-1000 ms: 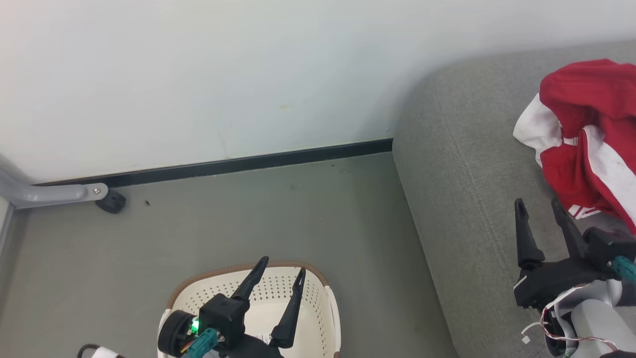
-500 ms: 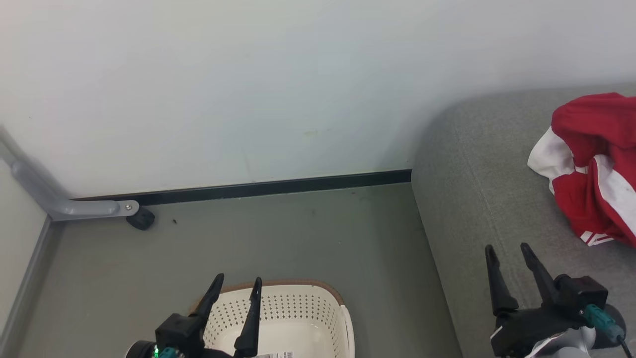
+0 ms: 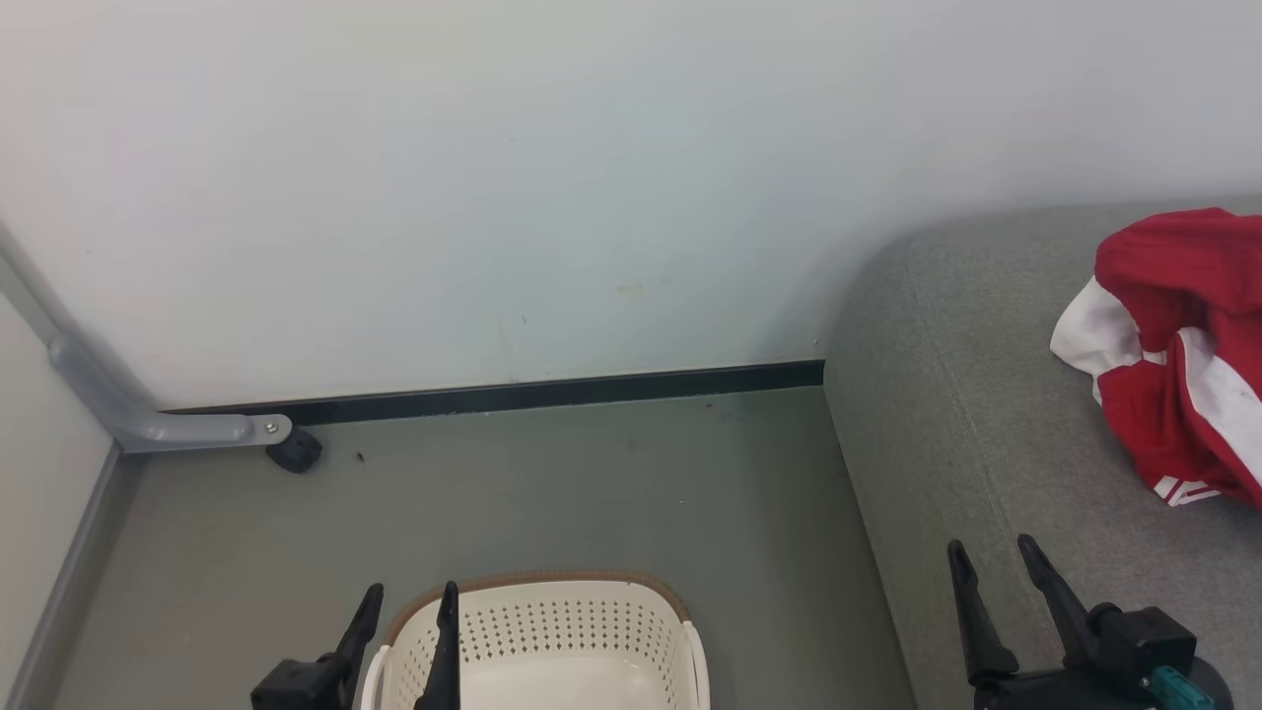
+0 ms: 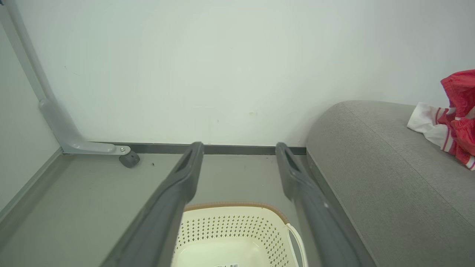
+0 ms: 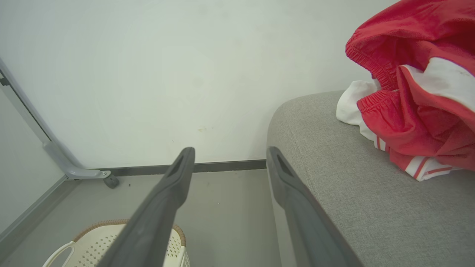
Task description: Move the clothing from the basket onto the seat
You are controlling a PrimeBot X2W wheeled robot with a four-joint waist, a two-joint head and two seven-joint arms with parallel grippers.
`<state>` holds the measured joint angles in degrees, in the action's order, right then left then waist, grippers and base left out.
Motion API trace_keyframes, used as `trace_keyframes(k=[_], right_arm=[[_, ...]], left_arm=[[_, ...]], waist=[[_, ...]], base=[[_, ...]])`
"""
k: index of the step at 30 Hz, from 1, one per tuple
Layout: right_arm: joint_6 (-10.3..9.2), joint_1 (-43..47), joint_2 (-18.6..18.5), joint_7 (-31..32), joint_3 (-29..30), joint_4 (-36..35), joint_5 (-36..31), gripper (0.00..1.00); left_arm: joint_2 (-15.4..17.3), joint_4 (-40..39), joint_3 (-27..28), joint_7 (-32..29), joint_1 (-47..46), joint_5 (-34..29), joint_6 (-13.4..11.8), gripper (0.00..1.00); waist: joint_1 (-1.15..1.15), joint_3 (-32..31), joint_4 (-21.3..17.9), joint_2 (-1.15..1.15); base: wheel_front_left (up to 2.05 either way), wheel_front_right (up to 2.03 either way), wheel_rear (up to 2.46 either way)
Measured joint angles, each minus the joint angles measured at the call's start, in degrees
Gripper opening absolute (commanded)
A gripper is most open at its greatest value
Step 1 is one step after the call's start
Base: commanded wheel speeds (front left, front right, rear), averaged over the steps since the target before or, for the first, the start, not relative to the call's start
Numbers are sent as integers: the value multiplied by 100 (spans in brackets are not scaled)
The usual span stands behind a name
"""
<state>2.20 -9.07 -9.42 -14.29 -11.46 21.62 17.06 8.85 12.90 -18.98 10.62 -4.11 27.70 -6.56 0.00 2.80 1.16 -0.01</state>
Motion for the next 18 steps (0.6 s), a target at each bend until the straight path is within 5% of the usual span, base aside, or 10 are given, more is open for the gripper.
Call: trace_keyframes(k=[18], right_arm=[[-107, 333, -66, 0, 22, -363, -7, 100]], left_arm=[[-104, 144, 285, 66, 222, 0, -44, 100]], waist=[[0, -101, -19, 1]], base=[[0, 0, 0]])
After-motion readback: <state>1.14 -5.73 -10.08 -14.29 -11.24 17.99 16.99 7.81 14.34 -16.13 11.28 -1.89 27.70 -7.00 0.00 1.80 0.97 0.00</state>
